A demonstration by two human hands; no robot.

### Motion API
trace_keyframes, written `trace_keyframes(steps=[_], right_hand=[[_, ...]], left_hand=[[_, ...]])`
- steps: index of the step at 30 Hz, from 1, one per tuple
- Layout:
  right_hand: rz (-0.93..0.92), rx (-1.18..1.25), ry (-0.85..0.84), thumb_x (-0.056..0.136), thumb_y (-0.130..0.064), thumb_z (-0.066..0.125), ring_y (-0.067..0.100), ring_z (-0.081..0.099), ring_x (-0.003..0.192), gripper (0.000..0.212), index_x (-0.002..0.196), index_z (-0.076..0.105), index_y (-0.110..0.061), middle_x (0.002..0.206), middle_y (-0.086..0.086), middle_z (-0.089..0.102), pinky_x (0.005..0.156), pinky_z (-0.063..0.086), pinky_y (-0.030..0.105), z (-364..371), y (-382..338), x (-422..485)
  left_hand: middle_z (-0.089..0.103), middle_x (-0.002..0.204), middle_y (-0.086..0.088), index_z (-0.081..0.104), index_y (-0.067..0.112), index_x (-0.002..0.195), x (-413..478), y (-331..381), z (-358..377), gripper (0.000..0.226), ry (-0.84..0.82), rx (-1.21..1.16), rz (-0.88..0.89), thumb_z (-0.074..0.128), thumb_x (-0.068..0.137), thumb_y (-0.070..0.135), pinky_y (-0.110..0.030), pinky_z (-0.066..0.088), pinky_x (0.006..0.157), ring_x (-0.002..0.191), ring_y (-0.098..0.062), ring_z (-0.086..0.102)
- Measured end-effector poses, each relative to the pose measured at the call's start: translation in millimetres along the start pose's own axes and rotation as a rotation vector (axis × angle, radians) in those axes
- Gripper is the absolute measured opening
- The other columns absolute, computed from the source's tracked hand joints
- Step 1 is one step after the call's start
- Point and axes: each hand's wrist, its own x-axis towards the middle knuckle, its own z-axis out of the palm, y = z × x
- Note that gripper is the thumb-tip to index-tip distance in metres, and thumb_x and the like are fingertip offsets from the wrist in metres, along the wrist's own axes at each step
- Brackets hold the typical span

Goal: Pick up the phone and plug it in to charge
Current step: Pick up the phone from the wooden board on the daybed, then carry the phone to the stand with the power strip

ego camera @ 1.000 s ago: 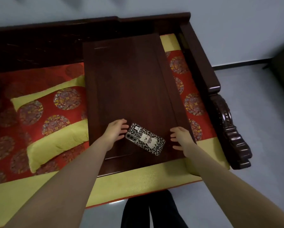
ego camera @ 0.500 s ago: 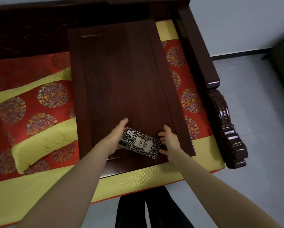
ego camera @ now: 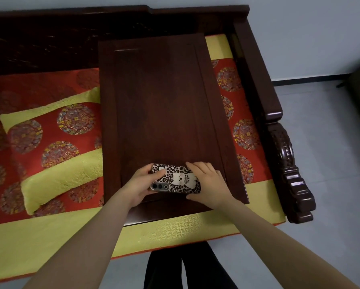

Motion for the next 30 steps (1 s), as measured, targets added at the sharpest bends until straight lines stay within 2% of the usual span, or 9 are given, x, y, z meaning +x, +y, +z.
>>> trace_keyframes(steps=[5,8,10,12,17,20,22,26,30], right_hand=[[-0.159,-0.071,0.012,0.059,-0.04,0.08,0.017,0.038,0.119,0.091,0.138,0.038,-0.023,0.131,-0.004,0.046,0.094,0.041,0.042,-19,-18,10],[-0.286,-0.155,0.004,0.059,-0.037,0.079,0.017,0.036,0.119,0.091,0.138,0.037,-0.024,0.131,-0.005,0.045,0.094,0.041,0.041,-24,-41,21],[-0.388,-0.201,-0.026,0.06,-0.038,0.078,0.017,0.036,0.121,0.09,0.139,0.036,-0.024,0.132,-0.005,0.044,0.094,0.042,0.042,-24,-65,29],[-0.505,-0.252,-0.065,0.06,-0.04,0.076,0.018,0.037,0.121,0.089,0.139,0.036,-0.024,0.132,-0.004,0.045,0.093,0.041,0.041,-18,-96,34],[-0.826,-0.369,-0.151,0.059,-0.046,0.07,0.019,0.038,0.12,0.089,0.139,0.037,-0.024,0.131,-0.004,0.048,0.089,0.039,0.04,15,-203,30],[-1.025,-0.409,-0.187,0.06,-0.047,0.07,0.019,0.039,0.118,0.086,0.136,0.041,-0.023,0.127,-0.002,0.052,0.087,0.036,0.041,46,-276,17],[-1.139,-0.451,-0.211,0.059,-0.049,0.069,0.019,0.041,0.117,0.085,0.135,0.042,-0.023,0.125,-0.002,0.053,0.086,0.034,0.04,72,-326,3],[-1.313,-0.478,-0.28,0.057,-0.053,0.064,0.018,0.043,0.113,0.084,0.134,0.043,-0.024,0.122,-0.004,0.053,0.083,0.031,0.039,133,-422,-37],[-1.412,-0.509,-0.352,0.055,-0.05,0.071,0.018,0.044,0.113,0.088,0.134,0.044,-0.023,0.122,-0.004,0.053,0.082,0.029,0.038,197,-509,-90]], left_hand=[[0.073,0.108,-0.012,0.064,0.012,0.109,-26,-7,-14,0.025,0.04,-0.134,0.074,0.066,0.085,0.018,-0.043,0.055,0.088,0.101,-0.028,0.069],[0.076,0.099,-0.006,0.066,0.011,0.106,-51,-20,-32,0.021,0.124,-0.231,0.144,0.064,0.087,0.017,-0.034,0.058,0.075,0.09,-0.021,0.071],[0.076,0.087,-0.001,0.068,0.012,0.098,-75,-34,-49,0.012,0.194,-0.316,0.196,0.061,0.089,0.015,-0.026,0.057,0.063,0.077,-0.014,0.072],[0.074,0.083,-0.001,0.066,0.013,0.091,-104,-53,-69,0.009,0.285,-0.4,0.227,0.058,0.091,0.015,-0.024,0.056,0.059,0.071,-0.014,0.069],[0.068,0.087,-0.005,0.064,0.014,0.093,-188,-116,-124,0.011,0.51,-0.603,0.263,0.054,0.093,0.017,-0.033,0.055,0.074,0.078,-0.022,0.065],[0.069,0.085,-0.004,0.065,0.015,0.092,-242,-165,-156,0.012,0.653,-0.769,0.291,0.053,0.093,0.017,-0.033,0.056,0.072,0.076,-0.021,0.067],[0.069,0.088,-0.005,0.063,0.014,0.096,-277,-202,-176,0.012,0.731,-0.868,0.316,0.053,0.093,0.018,-0.033,0.057,0.072,0.081,-0.024,0.067],[0.073,0.082,0.0,0.065,0.017,0.091,-344,-275,-215,0.013,0.878,-1.014,0.366,0.052,0.093,0.021,-0.025,0.056,0.061,0.075,-0.017,0.069],[0.067,0.09,-0.004,0.063,0.015,0.096,-402,-350,-261,0.012,0.981,-1.127,0.361,0.051,0.094,0.018,-0.029,0.053,0.068,0.079,-0.019,0.064]])
